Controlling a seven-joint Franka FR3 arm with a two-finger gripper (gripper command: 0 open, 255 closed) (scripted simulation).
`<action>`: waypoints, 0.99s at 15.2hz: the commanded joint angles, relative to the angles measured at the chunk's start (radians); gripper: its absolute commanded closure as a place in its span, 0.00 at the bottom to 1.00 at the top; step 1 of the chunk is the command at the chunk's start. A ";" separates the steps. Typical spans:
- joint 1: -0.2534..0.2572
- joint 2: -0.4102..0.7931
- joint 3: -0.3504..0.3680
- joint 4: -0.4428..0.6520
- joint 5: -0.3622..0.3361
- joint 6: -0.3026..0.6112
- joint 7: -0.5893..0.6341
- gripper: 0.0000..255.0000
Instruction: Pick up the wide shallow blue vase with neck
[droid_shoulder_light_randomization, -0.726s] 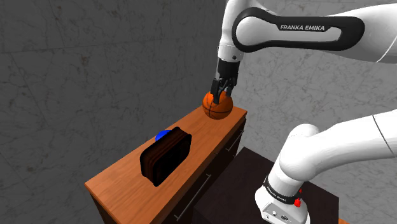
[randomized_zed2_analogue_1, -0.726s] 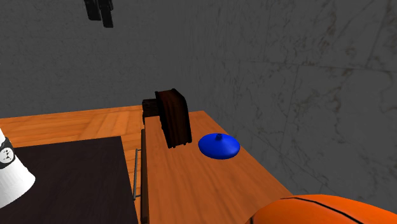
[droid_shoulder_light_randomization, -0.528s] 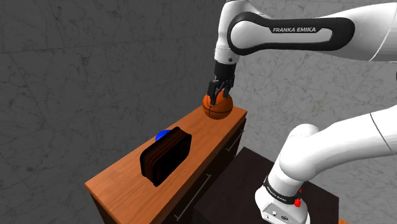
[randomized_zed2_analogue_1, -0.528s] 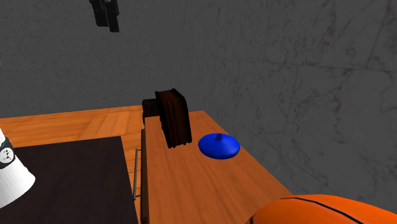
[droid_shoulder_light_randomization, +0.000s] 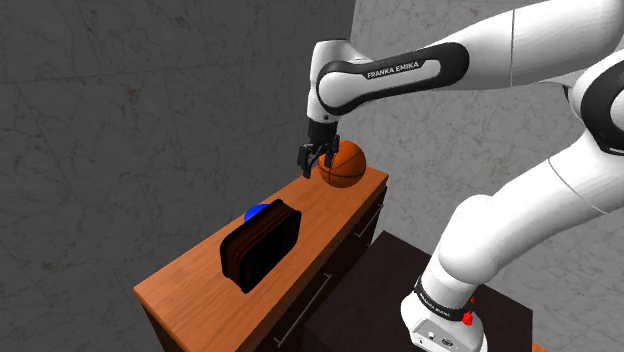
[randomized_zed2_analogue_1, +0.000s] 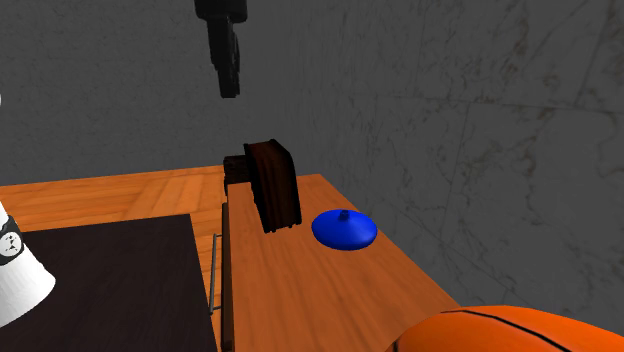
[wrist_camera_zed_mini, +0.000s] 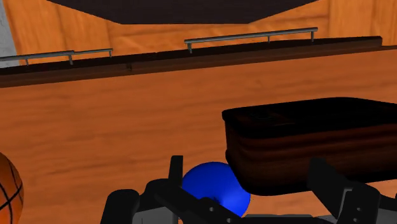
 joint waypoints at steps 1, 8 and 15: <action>-0.004 0.063 0.001 0.010 0.001 0.053 0.004 0.00; -0.011 0.334 0.010 0.112 -0.002 0.215 0.032 0.00; -0.012 0.611 0.009 0.277 -0.011 0.320 0.061 0.00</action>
